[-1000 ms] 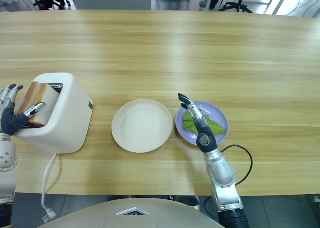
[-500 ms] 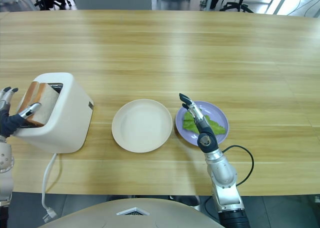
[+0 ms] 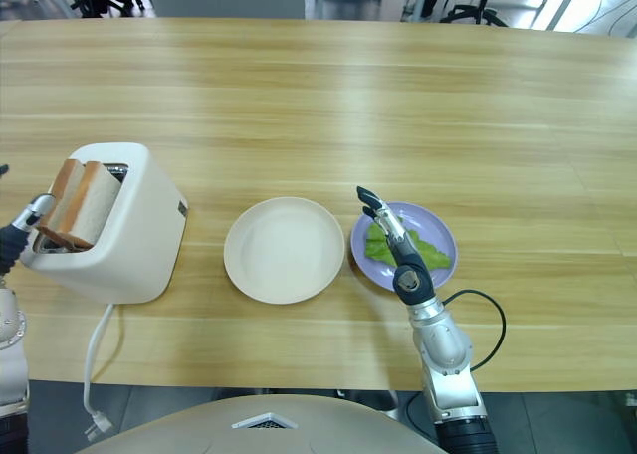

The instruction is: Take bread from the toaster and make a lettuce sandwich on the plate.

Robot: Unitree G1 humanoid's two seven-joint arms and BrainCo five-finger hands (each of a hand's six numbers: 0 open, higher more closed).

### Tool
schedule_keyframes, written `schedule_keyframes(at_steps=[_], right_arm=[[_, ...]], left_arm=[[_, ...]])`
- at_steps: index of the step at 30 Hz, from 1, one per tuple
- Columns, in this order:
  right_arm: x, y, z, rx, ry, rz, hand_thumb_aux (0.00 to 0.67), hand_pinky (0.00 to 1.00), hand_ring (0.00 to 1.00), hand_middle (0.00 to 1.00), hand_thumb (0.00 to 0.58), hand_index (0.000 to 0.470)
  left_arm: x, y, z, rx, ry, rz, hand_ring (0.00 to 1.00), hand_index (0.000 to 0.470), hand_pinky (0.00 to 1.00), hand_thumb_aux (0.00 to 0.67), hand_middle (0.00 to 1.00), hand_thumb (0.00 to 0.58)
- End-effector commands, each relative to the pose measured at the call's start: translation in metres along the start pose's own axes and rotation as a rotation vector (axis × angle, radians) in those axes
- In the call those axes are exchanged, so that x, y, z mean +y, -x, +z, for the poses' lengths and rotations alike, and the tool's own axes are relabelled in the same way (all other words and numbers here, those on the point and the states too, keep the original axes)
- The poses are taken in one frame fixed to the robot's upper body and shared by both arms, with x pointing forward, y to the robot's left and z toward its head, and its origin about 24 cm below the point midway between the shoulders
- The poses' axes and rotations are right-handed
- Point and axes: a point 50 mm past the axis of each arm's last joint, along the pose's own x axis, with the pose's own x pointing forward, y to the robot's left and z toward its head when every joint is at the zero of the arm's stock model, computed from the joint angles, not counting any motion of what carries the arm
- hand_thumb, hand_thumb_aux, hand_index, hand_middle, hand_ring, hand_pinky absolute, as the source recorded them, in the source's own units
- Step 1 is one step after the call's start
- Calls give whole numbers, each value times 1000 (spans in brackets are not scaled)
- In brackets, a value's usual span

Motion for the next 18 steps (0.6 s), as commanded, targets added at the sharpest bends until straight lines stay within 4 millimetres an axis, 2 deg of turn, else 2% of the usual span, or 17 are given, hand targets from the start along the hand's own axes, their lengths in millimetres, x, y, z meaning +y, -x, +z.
schedule_keyframes(at_steps=[1,8,18], right_arm=[[-4,2,0,9,15,-6,0,0,0,0,0,0],[-6,3,0,8,20,-7,0,0,0,0,0,0],[-7,4,1,8,26,-3,0,0,0,0,0,0]], left_arm=[[-8,0,-3,16,-82,-39,0,0,0,0,0,0],[-4,-3,-10,46,-151,-17,0,0,0,0,0,0],[-3,1,-19,100,-137,-1,0,0,0,0,0,0]])
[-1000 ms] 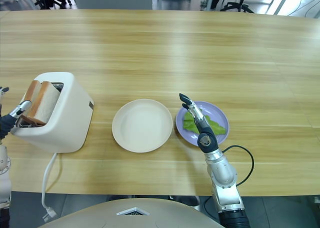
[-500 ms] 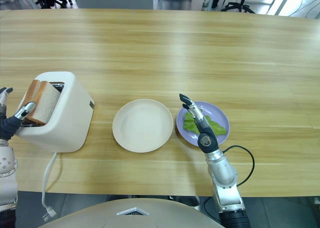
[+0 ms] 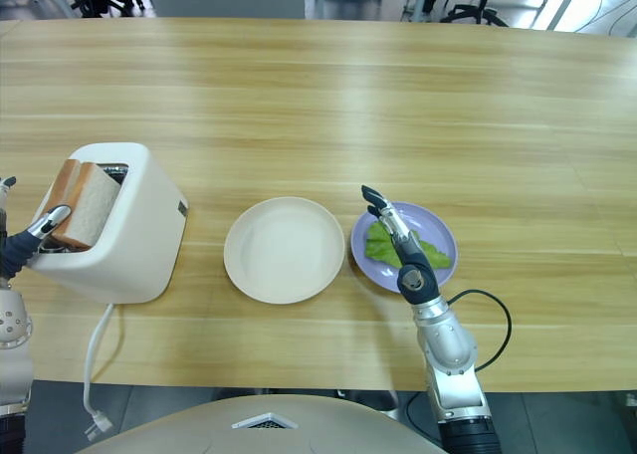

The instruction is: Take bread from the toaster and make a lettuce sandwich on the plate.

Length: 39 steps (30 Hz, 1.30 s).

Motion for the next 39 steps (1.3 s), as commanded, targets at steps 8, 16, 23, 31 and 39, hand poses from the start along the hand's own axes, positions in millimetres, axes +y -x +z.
schedule_keyframes(at_steps=[8,16,23,31,39], right_arm=[[-4,2,1,4,12,4,0,0,0,0,0,0],[-2,2,0,3,10,5,0,0,0,0,0,0],[0,1,0,3,7,8,0,0,0,0,0,0],[1,1,0,2,6,8,0,0,0,0,0,0],[1,2,0,2,6,7,0,0,0,0,0,0]], left_arm=[[-20,10,-13,69,-44,-99,0,0,0,0,0,0],[-19,7,-16,78,-91,-100,0,0,0,0,0,0],[-15,6,-27,134,-95,-79,0,0,0,0,0,0],[-16,0,-12,85,-43,-78,0,0,0,0,0,0],[-12,-2,18,-64,35,-30,0,460,0,670,0,580]])
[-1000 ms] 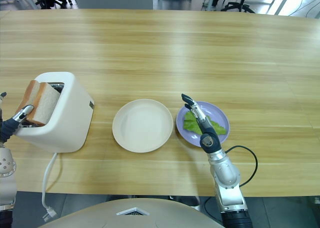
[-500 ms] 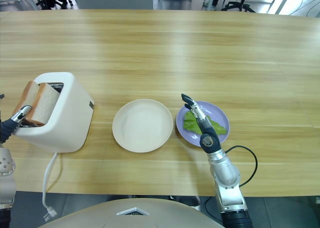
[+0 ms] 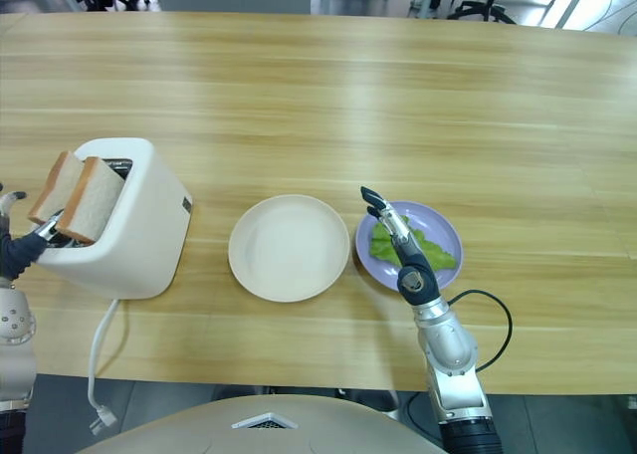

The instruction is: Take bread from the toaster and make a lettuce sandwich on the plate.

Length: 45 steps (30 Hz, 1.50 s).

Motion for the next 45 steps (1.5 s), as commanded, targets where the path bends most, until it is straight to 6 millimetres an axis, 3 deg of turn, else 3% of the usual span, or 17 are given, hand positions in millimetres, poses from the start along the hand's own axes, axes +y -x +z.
schedule_keyframes(at_steps=[1,7,9,10,11,12,18,21,26,30,33,38,42,45], right_arm=[[1,1,0,6,2,2,0,0,0,0,0,0],[3,1,0,5,0,2,0,0,0,0,0,0],[3,1,-1,5,-1,3,0,0,0,0,0,0],[3,1,-1,5,-1,3,0,0,0,0,0,0],[3,1,-1,5,-1,3,0,0,0,0,0,0],[3,1,-1,5,-1,2,0,0,0,0,0,0],[3,0,-1,5,-2,3,0,0,0,0,0,0],[4,0,-1,3,-4,4,0,0,0,0,0,0],[4,0,-1,2,-5,8,0,0,0,0,0,0],[3,-2,0,-5,-2,13,0,0,0,0,0,0],[3,-2,1,-12,2,16,0,0,0,0,0,0],[3,-4,5,-34,31,22,0,0,0,0,0,0],[2,-7,9,-60,59,20,0,0,0,0,0,0],[-3,-9,15,-97,94,-7,0,0,0,0,0,0]], left_arm=[[-4,1,13,-57,37,0,0,460,0,670,0,580],[8,-4,35,-172,79,105,0,460,0,670,0,580],[13,-5,38,-197,84,148,251,460,251,670,251,580],[15,-6,40,-207,90,163,251,460,251,670,251,580],[17,-7,41,-215,92,182,851,460,851,670,851,580],[18,-8,42,-222,94,190,1000,460,1000,670,1000,580],[19,-15,43,-248,168,231,1000,460,1000,670,1000,580],[24,-21,43,-245,298,271,1000,460,1000,670,1000,580],[38,-33,44,-264,441,371,1000,460,1000,670,1000,580],[61,-44,52,-328,509,480,1000,460,1000,670,1000,580],[83,-48,71,-427,567,541,1000,460,1000,670,1000,580],[103,-39,128,-664,730,480,1000,460,1000,670,1000,580],[96,-21,176,-819,892,290,1000,460,1000,670,1000,580],[72,-5,208,-873,983,68,1000,460,1000,670,1000,580]])
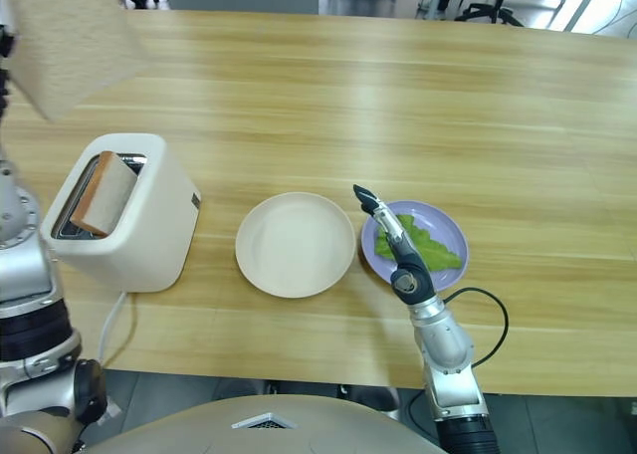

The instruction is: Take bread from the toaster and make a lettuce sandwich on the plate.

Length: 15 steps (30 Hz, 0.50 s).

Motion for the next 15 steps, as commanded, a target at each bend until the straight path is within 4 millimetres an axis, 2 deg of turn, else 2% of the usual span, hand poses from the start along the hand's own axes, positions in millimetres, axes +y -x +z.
schedule_keyframes(at_steps=[1,4,7,11,15], right_arm=[[-8,-4,9,-51,70,-30,0,0,0,0,0,0],[-13,-5,14,-83,146,-58,0,0,0,0,0,0],[-18,-5,17,-102,247,-77,0,0,0,0,0,0],[-21,-5,19,-122,371,-53,0,0,0,0,0,0],[-10,-4,13,-110,426,52,0,0,0,0,0,0]], left_arm=[[-50,12,7,70,169,-211,1000,460,1000,670,1000,580],[-87,34,4,151,242,-354,1000,460,1000,670,1000,580],[-119,65,-9,263,243,-487,1000,460,1000,670,1000,580],[-143,104,-24,393,236,-612,1000,460,1000,670,1000,580],[-155,133,-36,494,215,-692,1000,460,1000,670,1000,580]])
